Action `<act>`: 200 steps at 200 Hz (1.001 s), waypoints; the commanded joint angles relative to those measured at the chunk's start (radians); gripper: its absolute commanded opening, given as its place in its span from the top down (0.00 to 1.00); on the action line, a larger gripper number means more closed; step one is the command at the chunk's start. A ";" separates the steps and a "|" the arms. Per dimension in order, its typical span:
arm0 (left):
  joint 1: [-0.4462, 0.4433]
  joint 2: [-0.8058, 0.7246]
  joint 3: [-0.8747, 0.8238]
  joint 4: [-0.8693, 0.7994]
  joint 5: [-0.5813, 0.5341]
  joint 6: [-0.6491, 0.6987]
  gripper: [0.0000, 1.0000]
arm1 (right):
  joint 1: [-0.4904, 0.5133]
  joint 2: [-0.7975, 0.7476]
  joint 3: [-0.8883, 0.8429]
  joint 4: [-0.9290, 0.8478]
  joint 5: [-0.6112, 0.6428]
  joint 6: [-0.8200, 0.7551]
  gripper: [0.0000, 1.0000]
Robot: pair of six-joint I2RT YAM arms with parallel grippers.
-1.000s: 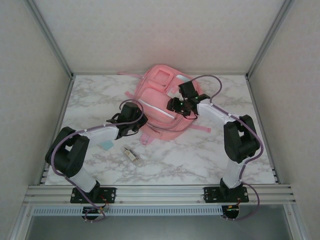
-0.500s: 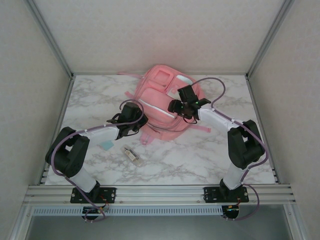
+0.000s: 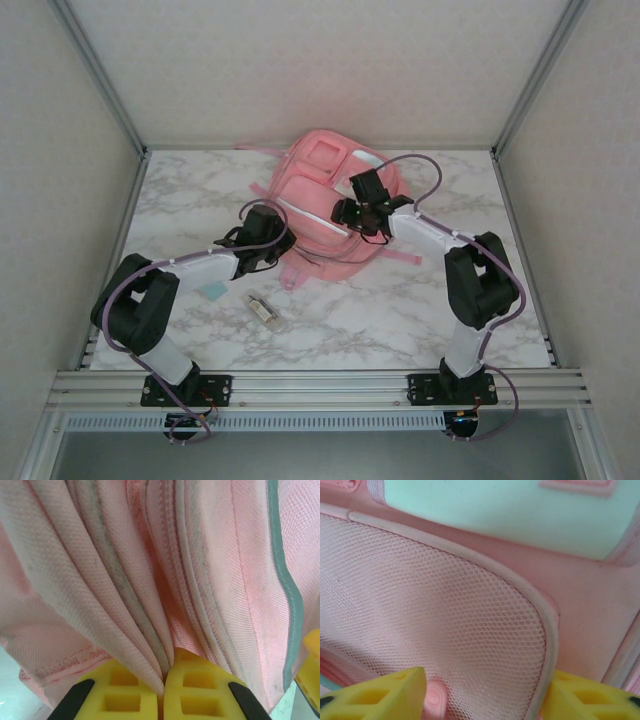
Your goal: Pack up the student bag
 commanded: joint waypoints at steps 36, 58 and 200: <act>-0.035 0.033 0.087 0.081 0.018 -0.007 1.00 | 0.179 -0.108 -0.135 0.027 -0.169 0.150 0.50; -0.040 0.040 0.100 0.081 0.021 -0.004 1.00 | 0.185 -0.139 -0.179 0.037 -0.162 0.170 0.50; -0.040 -0.105 0.114 -0.152 -0.045 0.184 0.50 | -0.014 -0.188 -0.132 -0.028 -0.078 -0.002 0.50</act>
